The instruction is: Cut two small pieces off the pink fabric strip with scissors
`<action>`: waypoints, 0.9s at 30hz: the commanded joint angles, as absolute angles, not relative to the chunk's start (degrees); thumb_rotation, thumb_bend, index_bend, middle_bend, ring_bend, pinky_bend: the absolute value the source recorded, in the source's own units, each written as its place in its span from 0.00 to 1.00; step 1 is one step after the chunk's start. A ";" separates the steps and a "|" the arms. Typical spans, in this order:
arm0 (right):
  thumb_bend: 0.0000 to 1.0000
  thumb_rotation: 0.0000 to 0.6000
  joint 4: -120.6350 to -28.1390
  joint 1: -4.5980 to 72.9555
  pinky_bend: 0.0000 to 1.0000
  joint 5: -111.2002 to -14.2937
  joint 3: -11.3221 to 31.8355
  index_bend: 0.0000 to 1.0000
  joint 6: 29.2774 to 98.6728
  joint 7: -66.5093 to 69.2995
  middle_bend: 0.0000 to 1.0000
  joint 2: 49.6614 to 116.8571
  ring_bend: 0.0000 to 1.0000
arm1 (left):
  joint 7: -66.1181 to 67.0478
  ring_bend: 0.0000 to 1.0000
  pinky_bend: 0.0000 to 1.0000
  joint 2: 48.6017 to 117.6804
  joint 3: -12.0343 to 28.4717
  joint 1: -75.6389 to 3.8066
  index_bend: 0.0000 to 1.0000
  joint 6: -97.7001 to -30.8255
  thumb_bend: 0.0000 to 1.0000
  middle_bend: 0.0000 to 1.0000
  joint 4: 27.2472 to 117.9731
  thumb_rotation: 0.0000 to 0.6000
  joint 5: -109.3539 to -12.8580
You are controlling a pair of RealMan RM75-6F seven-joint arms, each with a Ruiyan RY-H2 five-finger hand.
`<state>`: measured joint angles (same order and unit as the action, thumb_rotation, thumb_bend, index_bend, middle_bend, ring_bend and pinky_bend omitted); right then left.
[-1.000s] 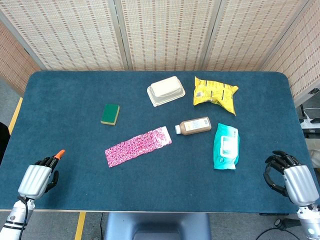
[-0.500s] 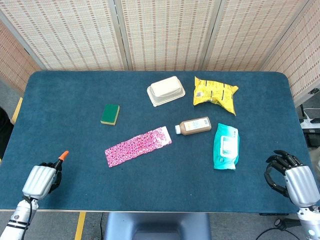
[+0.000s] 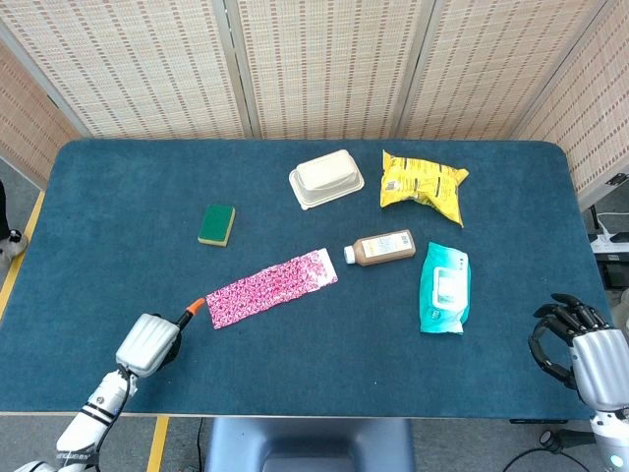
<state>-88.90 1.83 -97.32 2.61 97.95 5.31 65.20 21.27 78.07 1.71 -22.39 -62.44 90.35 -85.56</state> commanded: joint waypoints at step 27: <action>0.32 1.00 -89.99 1.88 0.36 -97.18 2.31 0.33 96.70 6.10 0.41 63.84 0.23 | 27.05 0.77 0.66 83.87 1.90 -31.25 0.19 -49.30 0.82 0.69 86.66 1.00 -70.43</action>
<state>-89.99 1.88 -97.17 2.31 96.70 6.09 63.84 26.92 83.80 2.01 -31.16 -49.28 86.73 -70.59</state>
